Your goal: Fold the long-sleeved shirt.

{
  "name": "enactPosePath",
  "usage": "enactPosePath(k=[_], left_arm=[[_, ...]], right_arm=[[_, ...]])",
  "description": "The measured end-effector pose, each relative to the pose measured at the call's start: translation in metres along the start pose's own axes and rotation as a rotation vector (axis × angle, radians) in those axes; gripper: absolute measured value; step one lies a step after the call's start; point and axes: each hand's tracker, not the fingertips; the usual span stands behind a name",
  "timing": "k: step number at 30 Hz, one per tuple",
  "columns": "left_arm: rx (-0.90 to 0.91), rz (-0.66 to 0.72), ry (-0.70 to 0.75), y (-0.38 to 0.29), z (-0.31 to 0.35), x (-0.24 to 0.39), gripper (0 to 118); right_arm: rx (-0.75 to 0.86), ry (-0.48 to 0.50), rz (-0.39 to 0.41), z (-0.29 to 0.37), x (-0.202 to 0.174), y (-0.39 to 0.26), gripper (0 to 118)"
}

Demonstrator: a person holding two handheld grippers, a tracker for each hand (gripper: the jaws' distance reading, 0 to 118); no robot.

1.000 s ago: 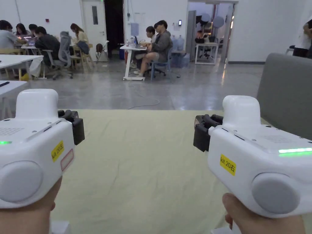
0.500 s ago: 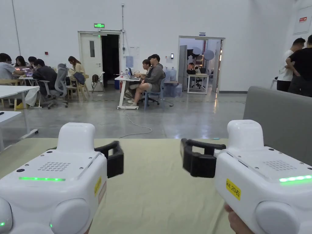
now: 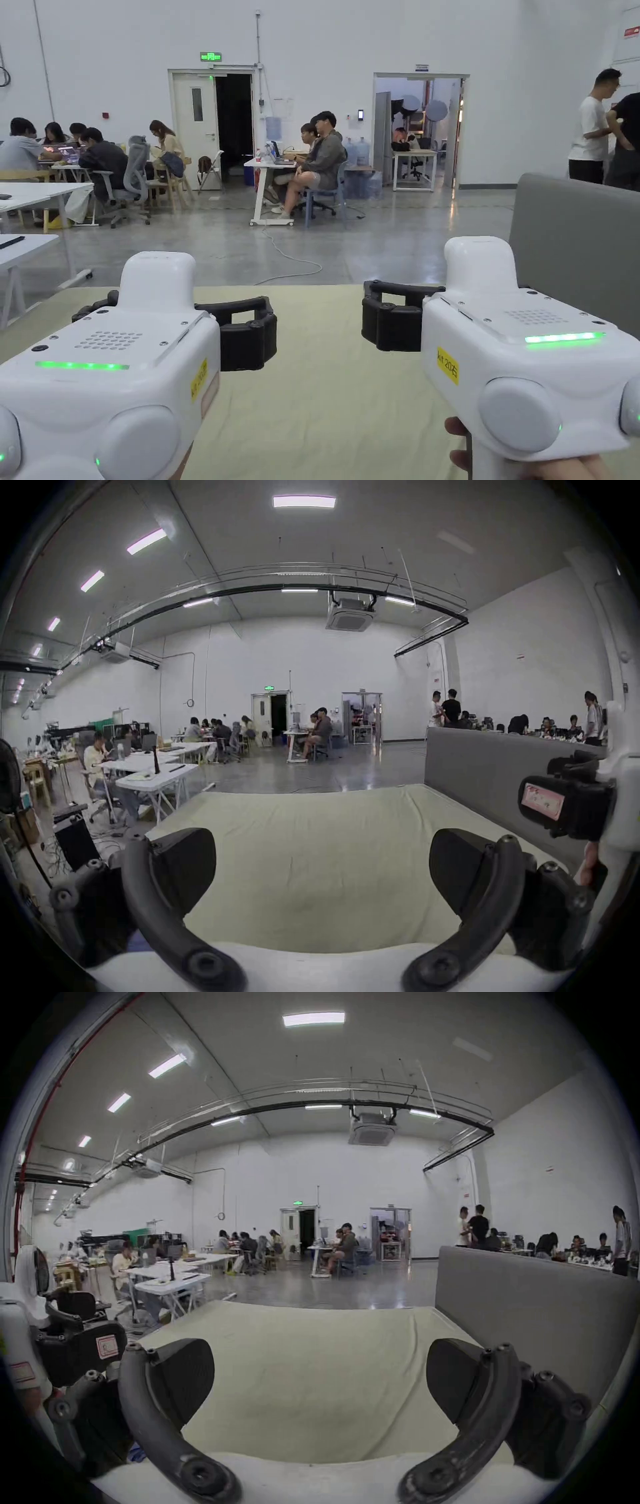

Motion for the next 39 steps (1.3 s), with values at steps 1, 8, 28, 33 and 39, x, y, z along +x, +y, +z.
enactPosePath(k=[1, 8, 28, 33, 39], left_arm=[[-0.003, 0.02, -0.014, 0.0, 0.002, 0.0, 118], [0.007, -0.005, -0.01, 0.001, 0.005, 0.002, 118], [0.007, 0.017, -0.009, 0.003, 0.015, -0.009, 118], [0.01, 0.033, -0.011, 0.004, 0.018, -0.013, 118], [0.012, 0.027, -0.007, 0.005, 0.02, -0.014, 118]], right_arm=[[-0.013, 0.014, 0.001, -0.002, -0.002, 0.002, 118], [-0.004, 0.013, -0.006, 0.0, -0.007, 0.002, 118], [-0.018, 0.0, -0.063, -0.001, -0.007, 0.005, 118], [-0.019, 0.003, -0.067, 0.0, -0.011, 0.007, 118], [-0.02, -0.032, -0.022, 0.001, -0.022, 0.005, 118]])
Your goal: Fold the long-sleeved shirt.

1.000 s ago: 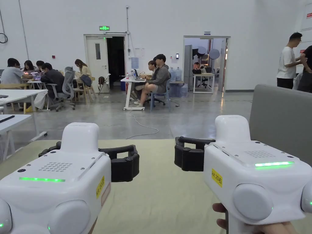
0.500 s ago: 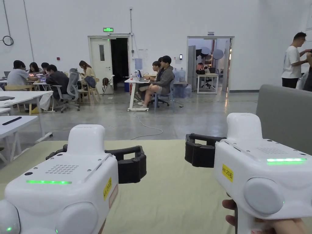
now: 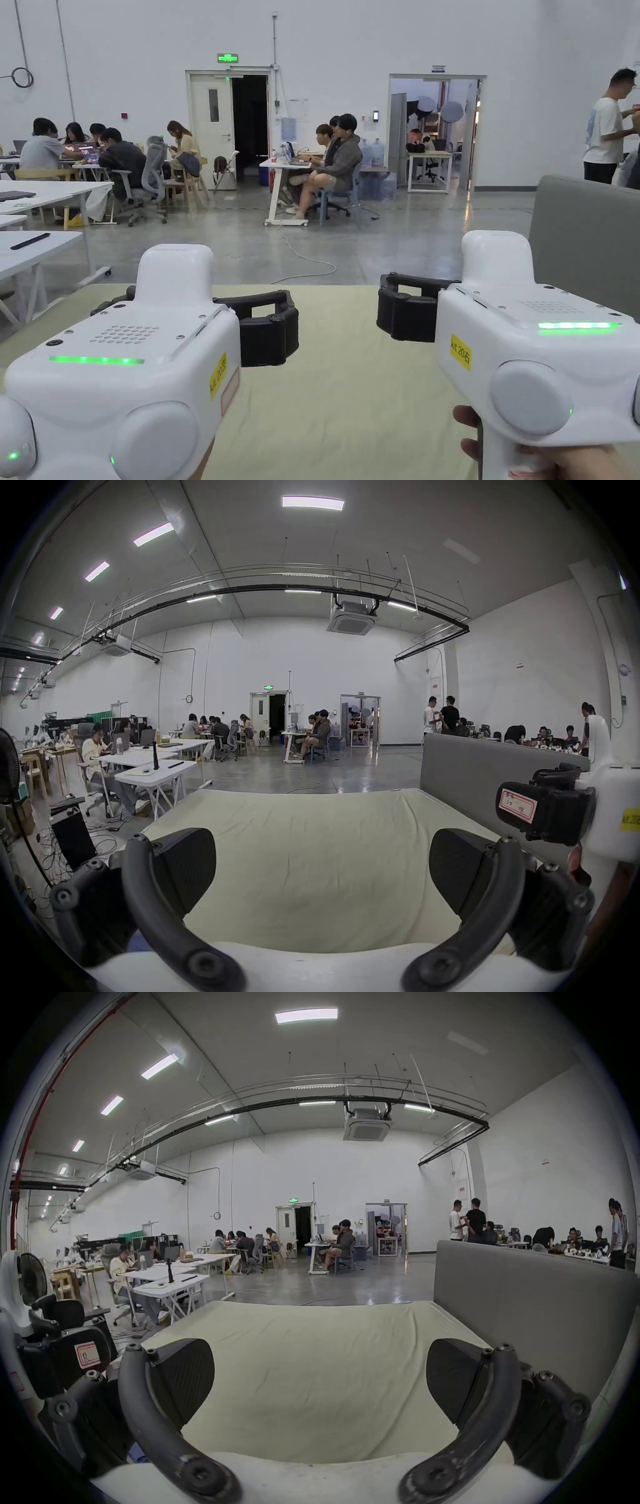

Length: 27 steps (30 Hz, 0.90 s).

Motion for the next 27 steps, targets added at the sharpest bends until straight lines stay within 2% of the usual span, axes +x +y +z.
enactPosePath(k=[5, 8, 11, 27], left_arm=[[-0.006, 0.005, -0.002, -0.001, 0.0, -0.001, 118], [-0.008, 0.006, -0.002, -0.001, -0.001, -0.001, 118], [-0.004, 0.007, -0.004, 0.0, -0.001, -0.001, 118], [-0.02, 0.008, 0.004, -0.003, -0.003, -0.005, 118]], right_arm=[[-0.003, 0.007, 0.018, 0.0, -0.005, -0.004, 118], [0.038, -0.043, 0.052, 0.003, -0.009, -0.005, 118], [0.04, -0.048, 0.069, 0.002, -0.01, -0.004, 118], [0.015, -0.002, 0.033, 0.001, -0.013, -0.007, 118]])
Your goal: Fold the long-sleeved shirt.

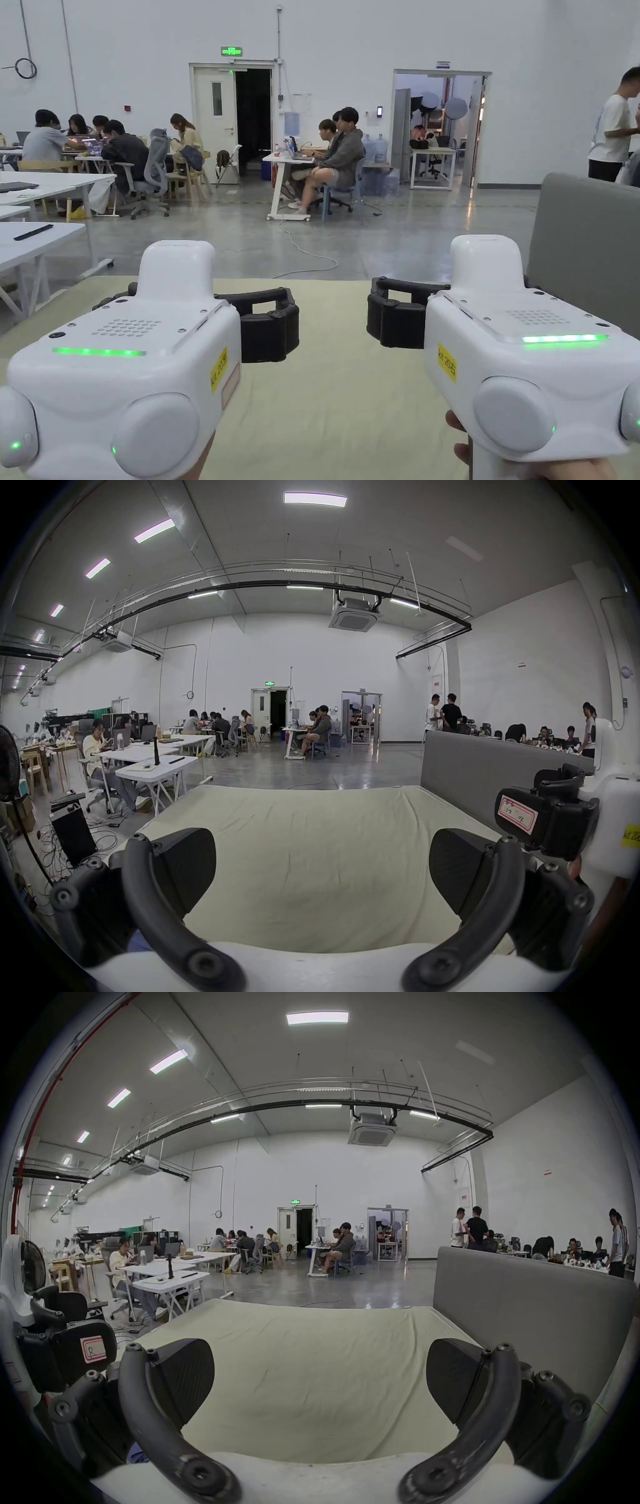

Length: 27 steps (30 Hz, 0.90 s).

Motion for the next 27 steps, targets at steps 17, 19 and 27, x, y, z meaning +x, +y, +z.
enactPosePath(k=[17, 19, 27], left_arm=[[-0.007, -0.002, -0.001, -0.0018, -0.0003, 0.0001, 118], [-0.01, -0.002, -0.001, -0.0022, -0.0005, 0.0, 118], [-0.019, -0.008, -0.002, -0.0049, -0.0006, 0.0, 118]], right_arm=[[0.02, 0.005, -0.028, 0.0032, 0.0026, -0.0003, 118], [0.016, 0.006, -0.036, 0.0035, 0.003, -0.0003, 118], [0.002, 0.007, -0.047, 0.0019, 0.0033, -0.0028, 118]])
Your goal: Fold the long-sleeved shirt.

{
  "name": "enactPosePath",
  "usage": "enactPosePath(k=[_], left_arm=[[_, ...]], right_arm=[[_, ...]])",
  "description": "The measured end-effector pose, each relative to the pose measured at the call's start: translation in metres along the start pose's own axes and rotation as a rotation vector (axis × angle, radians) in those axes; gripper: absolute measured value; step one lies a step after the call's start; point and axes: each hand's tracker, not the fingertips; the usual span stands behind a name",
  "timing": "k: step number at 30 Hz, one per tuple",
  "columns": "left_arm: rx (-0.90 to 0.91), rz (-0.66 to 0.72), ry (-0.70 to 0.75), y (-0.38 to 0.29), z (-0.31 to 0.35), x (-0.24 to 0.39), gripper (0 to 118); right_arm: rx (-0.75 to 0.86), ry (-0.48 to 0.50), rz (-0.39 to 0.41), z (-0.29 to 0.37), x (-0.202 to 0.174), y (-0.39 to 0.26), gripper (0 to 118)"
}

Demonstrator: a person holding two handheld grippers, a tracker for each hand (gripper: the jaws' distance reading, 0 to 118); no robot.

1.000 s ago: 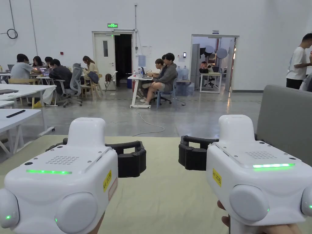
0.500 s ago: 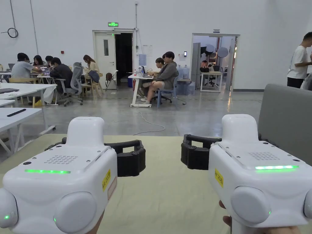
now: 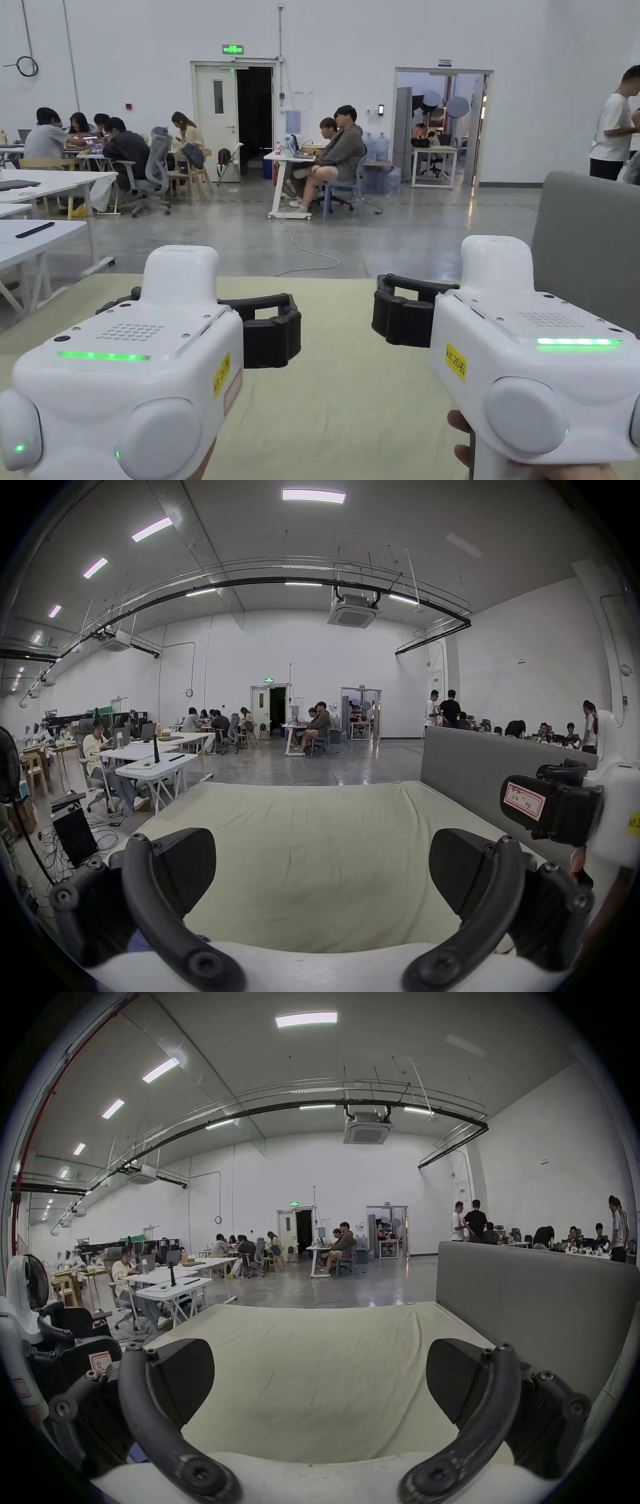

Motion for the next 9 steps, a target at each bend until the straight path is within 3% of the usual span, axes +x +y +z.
enactPosePath(k=[9], left_arm=[[-0.004, 0.013, 0.004, -0.0019, -0.0008, -0.0041, 118]], right_arm=[[-0.008, 0.0, -0.009, -0.0019, -0.0001, -0.0005, 118]])
